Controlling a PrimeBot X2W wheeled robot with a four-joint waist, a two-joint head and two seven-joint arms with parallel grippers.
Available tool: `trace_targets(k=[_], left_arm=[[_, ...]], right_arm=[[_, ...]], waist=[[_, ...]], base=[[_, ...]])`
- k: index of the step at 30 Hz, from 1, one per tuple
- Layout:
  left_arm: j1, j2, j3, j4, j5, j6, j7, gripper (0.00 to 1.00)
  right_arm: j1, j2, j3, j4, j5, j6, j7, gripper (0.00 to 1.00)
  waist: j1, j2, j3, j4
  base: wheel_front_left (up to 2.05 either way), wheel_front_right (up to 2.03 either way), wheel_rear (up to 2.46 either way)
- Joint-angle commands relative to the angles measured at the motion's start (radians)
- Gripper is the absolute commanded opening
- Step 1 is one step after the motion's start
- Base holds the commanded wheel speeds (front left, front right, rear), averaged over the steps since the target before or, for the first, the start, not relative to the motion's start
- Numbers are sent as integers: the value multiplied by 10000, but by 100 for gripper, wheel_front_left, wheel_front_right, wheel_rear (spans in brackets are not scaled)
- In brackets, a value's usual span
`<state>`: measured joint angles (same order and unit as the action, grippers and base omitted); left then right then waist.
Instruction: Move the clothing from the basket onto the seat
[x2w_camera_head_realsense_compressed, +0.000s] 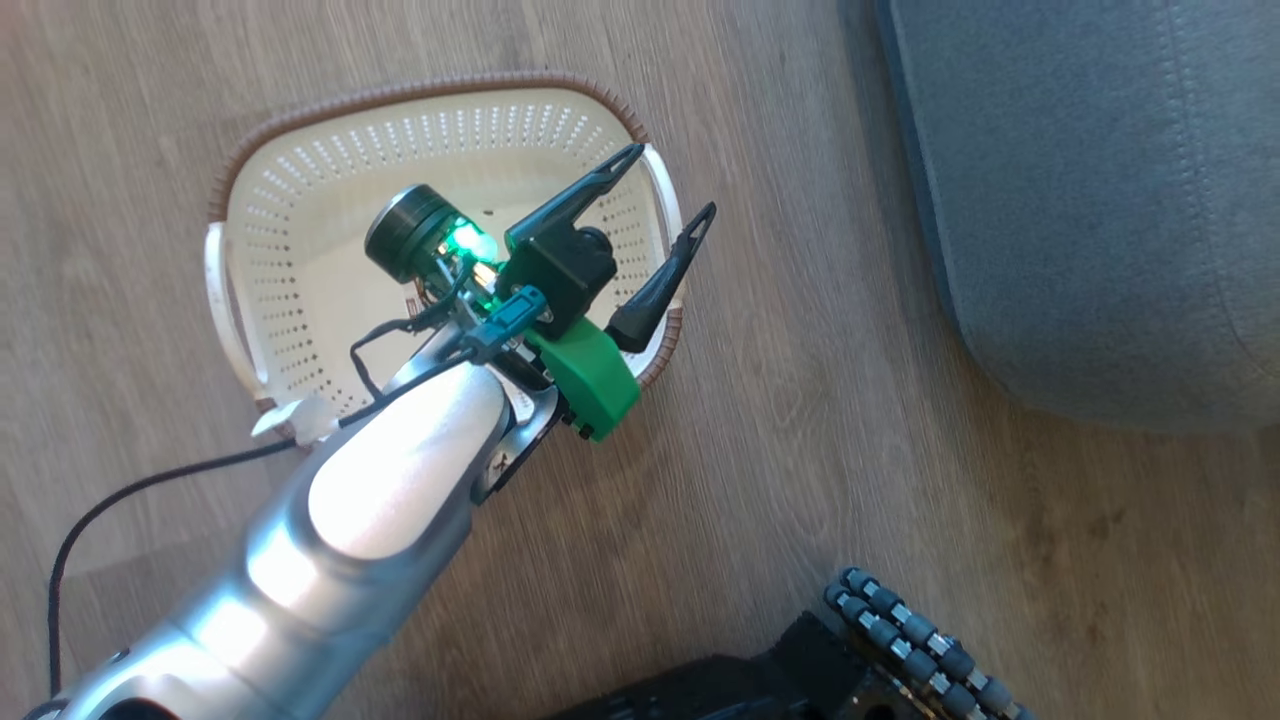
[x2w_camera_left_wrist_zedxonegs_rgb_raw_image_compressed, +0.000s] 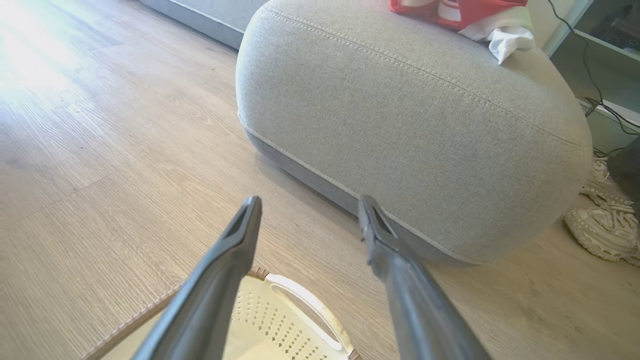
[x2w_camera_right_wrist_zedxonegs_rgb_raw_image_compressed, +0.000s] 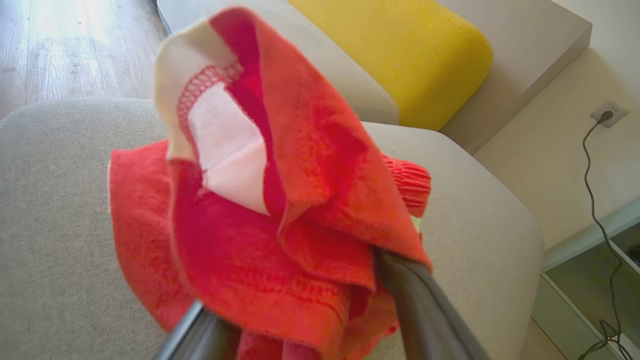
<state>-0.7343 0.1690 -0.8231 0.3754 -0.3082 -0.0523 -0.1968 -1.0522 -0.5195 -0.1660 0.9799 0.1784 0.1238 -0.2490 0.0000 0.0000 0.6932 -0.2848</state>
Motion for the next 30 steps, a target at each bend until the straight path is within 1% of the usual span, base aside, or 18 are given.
trace_targets(k=[1, 4, 5, 9, 10, 18, 24, 30], left_arm=[[-67, -91, 271, -194, -92, 33, -163, 100], [24, -179, 306, -17, -193, 47, -304, 100], [107, -239, 337, 99, -262, 61, -393, 100], [301, -350, 475, 296, -408, 105, -542, 100], [301, -350, 475, 296, -408, 105, -542, 100], [809, -511, 1038, 383, -588, 275, -642, 100], [1497, -579, 1833, 70, -532, 430, -647, 100], [2247, -669, 2745, -74, -367, 616, -648, 100]], right_arm=[[839, -231, 62, -782, 126, 69, -124, 100], [1756, -73, 128, -1600, 181, 69, -125, 100], [2368, 71, 167, -2114, 200, 69, -126, 100], [3421, 310, 487, -3055, 300, 69, -126, 100], [3421, 310, 487, -3055, 300, 69, -126, 100], [4609, 795, 1397, -4824, 746, 69, -127, 100], [5076, 1072, 1999, -5856, 902, 69, -127, 100], [5552, 1415, 2380, -6370, 1034, 69, -127, 100]], waist=[[0, 0, -276, 38], [0, 0, -626, 100], [0, 0, -875, 151], [0, 0, -1366, 322], [0, 0, -1366, 322], [0, 0, -2376, 920], [0, 0, -3141, 1541], [0, 0, -3950, 2294]], base=[[0, 0, 0], [0, 0, 0], [0, 0, 0], [0, 0, 0], [0, 0, 0], [0, 0, 0], [0, 0, 0], [0, 0, 0]])
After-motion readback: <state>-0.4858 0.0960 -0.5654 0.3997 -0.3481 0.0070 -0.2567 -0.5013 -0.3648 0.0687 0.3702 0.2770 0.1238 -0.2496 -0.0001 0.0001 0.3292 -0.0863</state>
